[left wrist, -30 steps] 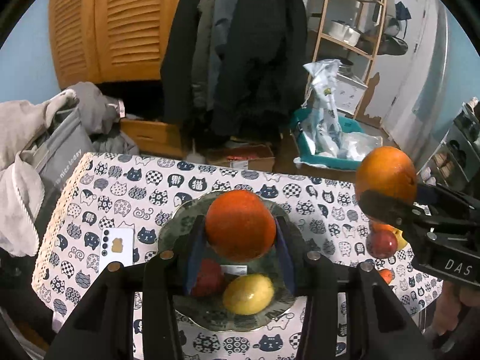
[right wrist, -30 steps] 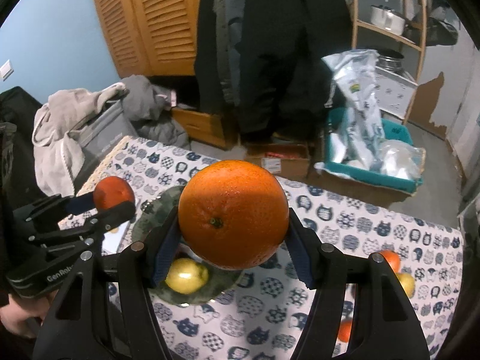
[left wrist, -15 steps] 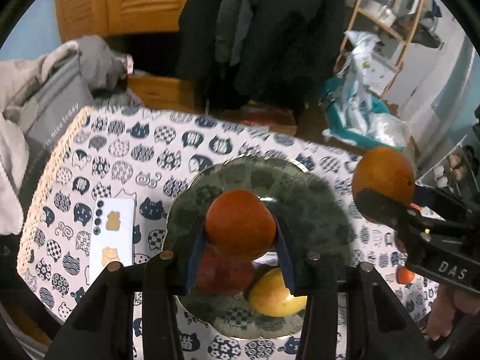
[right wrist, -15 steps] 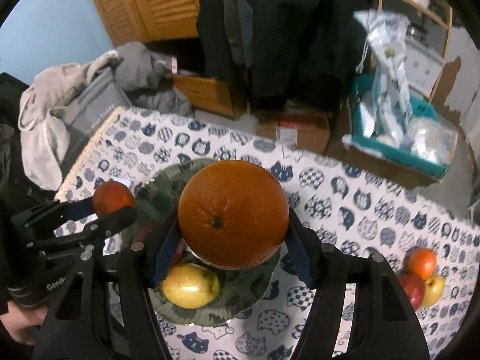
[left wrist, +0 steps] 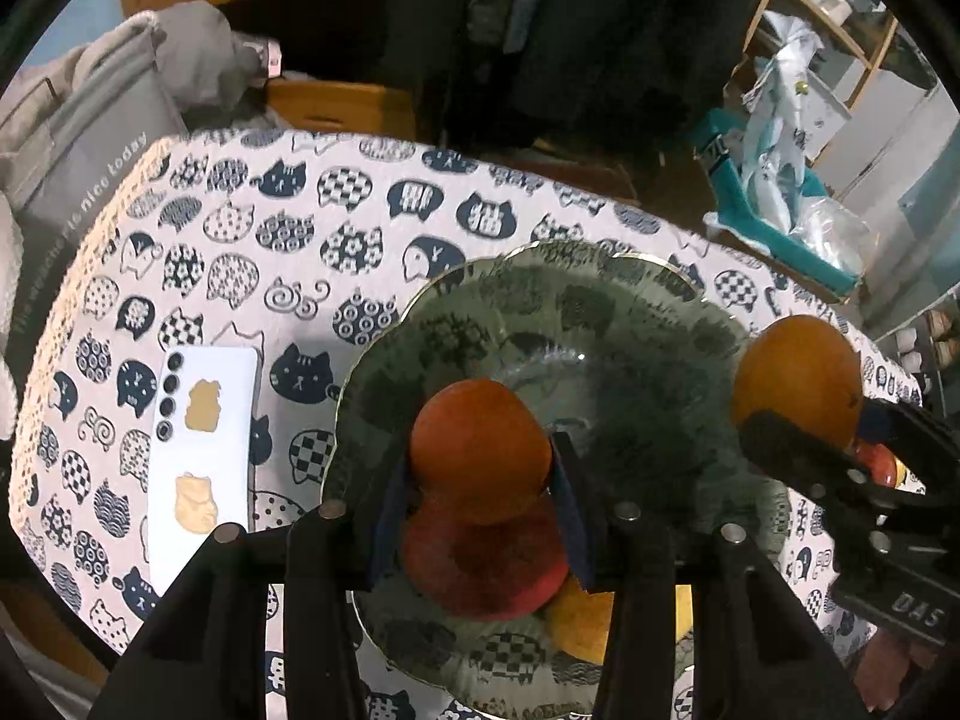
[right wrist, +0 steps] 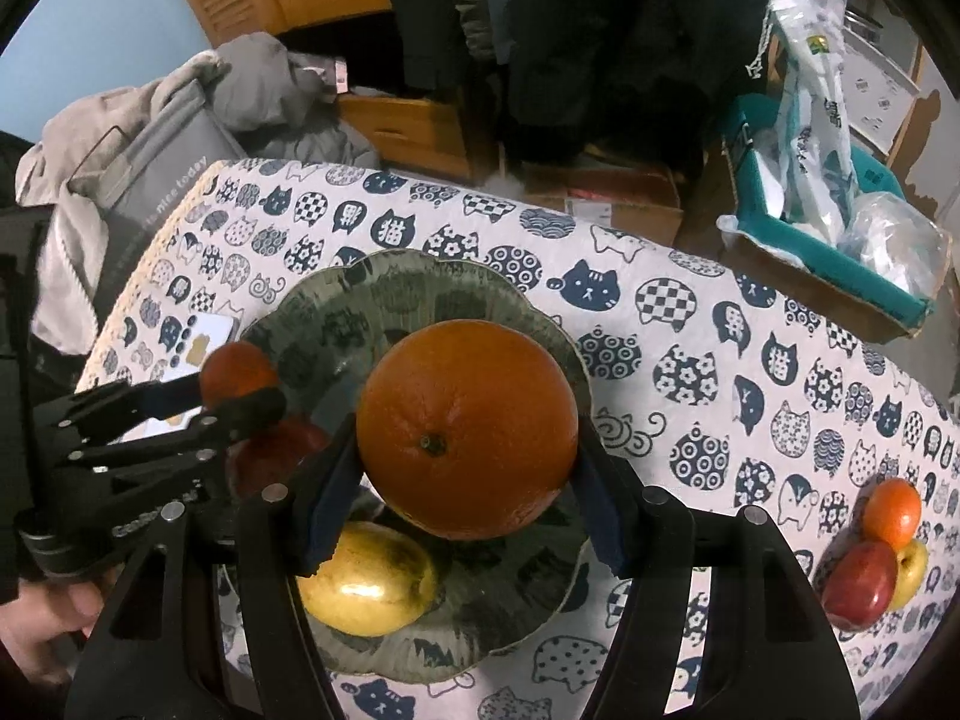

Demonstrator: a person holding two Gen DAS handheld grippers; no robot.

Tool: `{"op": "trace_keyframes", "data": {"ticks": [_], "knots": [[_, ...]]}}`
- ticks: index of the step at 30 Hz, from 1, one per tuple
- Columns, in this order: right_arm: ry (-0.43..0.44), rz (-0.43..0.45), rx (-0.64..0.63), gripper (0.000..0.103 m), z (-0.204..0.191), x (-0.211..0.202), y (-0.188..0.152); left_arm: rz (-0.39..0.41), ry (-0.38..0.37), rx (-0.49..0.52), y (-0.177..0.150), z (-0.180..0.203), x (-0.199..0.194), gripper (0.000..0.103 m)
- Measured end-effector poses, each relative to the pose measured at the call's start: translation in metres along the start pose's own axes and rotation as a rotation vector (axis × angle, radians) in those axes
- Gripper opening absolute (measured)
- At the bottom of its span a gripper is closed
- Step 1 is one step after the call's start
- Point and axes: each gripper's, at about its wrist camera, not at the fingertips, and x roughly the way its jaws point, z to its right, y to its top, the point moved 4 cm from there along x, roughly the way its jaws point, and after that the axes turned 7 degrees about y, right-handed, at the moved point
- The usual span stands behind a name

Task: Organize fruits
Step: 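Lower the orange into the bowl and open the left tool while the right tool releases the large orange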

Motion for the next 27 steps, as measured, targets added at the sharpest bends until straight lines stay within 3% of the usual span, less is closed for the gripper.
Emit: {"op": "trace_keyframes", "data": {"ticks": [5,9,18,27], "knots": [[0.007,0.004,0.003,0.066,-0.002,0.002,0.002,-0.017,0.0,-0.011,-0.002,-0.002,0.007,0.048],[0.012,0.002,0.011,0.066,-0.001,0.004,0.003,-0.01,0.011,-0.005,-0.001,-0.002,0.007,0.06],[0.036,-0.022,0.025,0.066,-0.003,0.015,0.001,-0.006,0.015,-0.045,-0.001,-0.014,-0.003,0.061],[0.041,-0.113,0.028,0.066,-0.011,0.047,-0.01,0.021,0.064,-0.081,-0.005,-0.032,-0.018,0.064]]}}
